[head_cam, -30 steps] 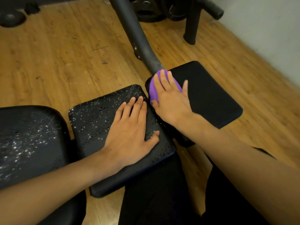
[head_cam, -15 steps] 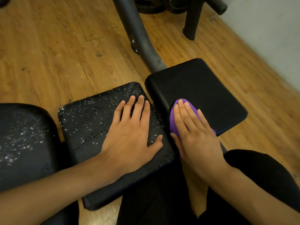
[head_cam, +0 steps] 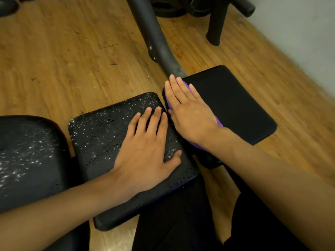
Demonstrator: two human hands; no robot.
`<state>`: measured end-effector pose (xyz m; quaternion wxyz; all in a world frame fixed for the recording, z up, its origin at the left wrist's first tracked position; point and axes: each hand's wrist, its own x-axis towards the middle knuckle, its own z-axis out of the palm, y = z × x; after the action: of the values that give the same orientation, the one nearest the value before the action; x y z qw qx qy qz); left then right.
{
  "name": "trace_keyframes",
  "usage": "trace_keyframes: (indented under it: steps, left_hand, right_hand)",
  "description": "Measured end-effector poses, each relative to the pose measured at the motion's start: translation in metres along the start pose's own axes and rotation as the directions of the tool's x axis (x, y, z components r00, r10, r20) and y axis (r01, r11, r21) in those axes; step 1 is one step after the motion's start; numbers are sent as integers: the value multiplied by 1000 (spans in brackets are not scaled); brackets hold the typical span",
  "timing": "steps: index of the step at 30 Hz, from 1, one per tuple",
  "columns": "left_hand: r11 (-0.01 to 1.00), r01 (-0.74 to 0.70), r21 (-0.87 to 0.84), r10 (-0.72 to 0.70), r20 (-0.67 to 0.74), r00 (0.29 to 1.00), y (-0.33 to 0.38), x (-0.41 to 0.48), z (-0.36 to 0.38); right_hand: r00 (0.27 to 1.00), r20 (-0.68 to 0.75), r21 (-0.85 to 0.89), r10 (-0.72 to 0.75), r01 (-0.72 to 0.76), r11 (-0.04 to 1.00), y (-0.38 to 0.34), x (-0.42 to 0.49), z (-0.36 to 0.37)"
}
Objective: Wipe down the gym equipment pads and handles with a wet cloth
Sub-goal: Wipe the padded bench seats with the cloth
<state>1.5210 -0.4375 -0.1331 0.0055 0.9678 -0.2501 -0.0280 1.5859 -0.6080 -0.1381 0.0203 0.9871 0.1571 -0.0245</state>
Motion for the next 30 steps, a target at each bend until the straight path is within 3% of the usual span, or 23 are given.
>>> trace_keyframes:
  steps: [4,8,12,16,22,27,30]
  left_hand:
    - [1000,-3,-17,3,-9,1000,-1,-2,0]
    - [1000,0,-9,0,-11,1000,0,-2,0]
    - [1000,1,-7,-1,-1,1000,1,0,-2]
    - [1000,0,-14,0,12,1000,1,1,-3]
    - [1000,4,-23,-3,2,1000,-1,2,-3]
    - [999,5,-40,-5,-14,1000,-3,0,-2]
    - [999,6,-32,-7,-28,1000,-2,1,-2]
  right_hand:
    - [986,143,288,-85,41,957,16,-8,-32]
    - [969,140,31,-203,200,979,44,-65,-36]
    - [978,149,133,-149,129,983,39,-72,-15]
    - [993,44,62,-112,110,992,12,-24,-13]
    - [998,45,1,-37,37,999,-7,60,-13]
    - [999,-32,162,-4,9,987,-4,-17,-9]
    - [998,-41,152,43,-36,988,-6,-81,-7]
